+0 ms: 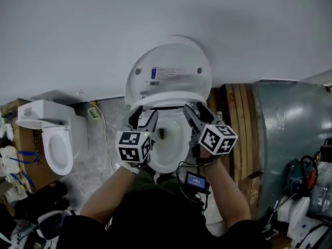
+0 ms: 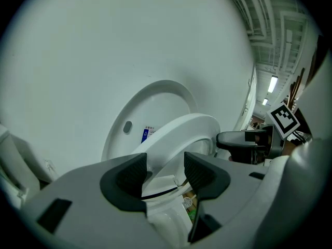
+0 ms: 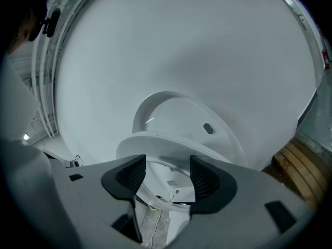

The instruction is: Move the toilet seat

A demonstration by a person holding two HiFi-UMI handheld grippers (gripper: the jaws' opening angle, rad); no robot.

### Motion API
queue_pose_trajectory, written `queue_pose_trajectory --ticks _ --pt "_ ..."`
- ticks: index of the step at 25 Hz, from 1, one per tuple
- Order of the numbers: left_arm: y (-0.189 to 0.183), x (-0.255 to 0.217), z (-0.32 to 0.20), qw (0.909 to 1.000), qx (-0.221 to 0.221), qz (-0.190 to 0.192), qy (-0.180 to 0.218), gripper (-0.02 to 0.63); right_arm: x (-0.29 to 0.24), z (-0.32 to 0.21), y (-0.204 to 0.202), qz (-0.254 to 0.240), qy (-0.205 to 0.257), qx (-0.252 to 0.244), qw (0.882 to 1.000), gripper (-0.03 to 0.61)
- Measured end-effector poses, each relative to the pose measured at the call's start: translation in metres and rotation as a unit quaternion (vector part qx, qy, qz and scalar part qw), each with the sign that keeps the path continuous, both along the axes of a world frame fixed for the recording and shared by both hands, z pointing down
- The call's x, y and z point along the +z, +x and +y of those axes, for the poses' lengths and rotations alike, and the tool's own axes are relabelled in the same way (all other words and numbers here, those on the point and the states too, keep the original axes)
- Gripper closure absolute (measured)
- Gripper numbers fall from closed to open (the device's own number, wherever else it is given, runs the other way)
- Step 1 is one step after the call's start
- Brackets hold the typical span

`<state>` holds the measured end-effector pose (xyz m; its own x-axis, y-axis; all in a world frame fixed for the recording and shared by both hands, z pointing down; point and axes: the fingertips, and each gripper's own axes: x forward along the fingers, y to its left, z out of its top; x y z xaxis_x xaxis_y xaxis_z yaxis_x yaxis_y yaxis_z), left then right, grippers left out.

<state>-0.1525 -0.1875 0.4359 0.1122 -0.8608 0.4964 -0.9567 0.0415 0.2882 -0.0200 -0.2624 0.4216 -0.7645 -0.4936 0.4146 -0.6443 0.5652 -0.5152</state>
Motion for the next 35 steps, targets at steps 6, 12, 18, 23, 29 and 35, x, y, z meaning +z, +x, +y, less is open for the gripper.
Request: queue_pose_trajectory --ticks 6,12,18,23,29,35 --pt "-0.009 -0.002 -0.015 1.0 0.005 0.005 0.0 0.379 -0.001 -0.016 -0.009 0.0 -0.001 0.006 1.0 0.287" --pt "-0.017 -0.002 -0.032 0.9999 0.008 0.008 0.001 0.38 -0.001 -0.034 -0.017 0.0 0.002 0.014 1.0 0.287" --pt "-0.026 -0.002 -0.047 0.9999 0.01 0.008 0.0 0.38 -0.001 -0.05 -0.027 0.0 0.002 0.019 1.0 0.287" --pt "-0.031 -0.001 -0.058 0.9999 0.011 0.006 -0.001 0.382 0.0 -0.061 -0.032 0.001 0.004 0.021 1.0 0.287" --pt "-0.039 0.001 -0.073 0.9998 0.02 -0.001 -0.008 0.382 -0.002 -0.075 -0.043 -0.001 0.007 0.023 1.0 0.287" --pt "-0.043 0.001 -0.083 0.9998 0.013 0.007 -0.009 0.382 -0.001 -0.086 -0.047 0.003 0.007 0.032 0.999 0.287"
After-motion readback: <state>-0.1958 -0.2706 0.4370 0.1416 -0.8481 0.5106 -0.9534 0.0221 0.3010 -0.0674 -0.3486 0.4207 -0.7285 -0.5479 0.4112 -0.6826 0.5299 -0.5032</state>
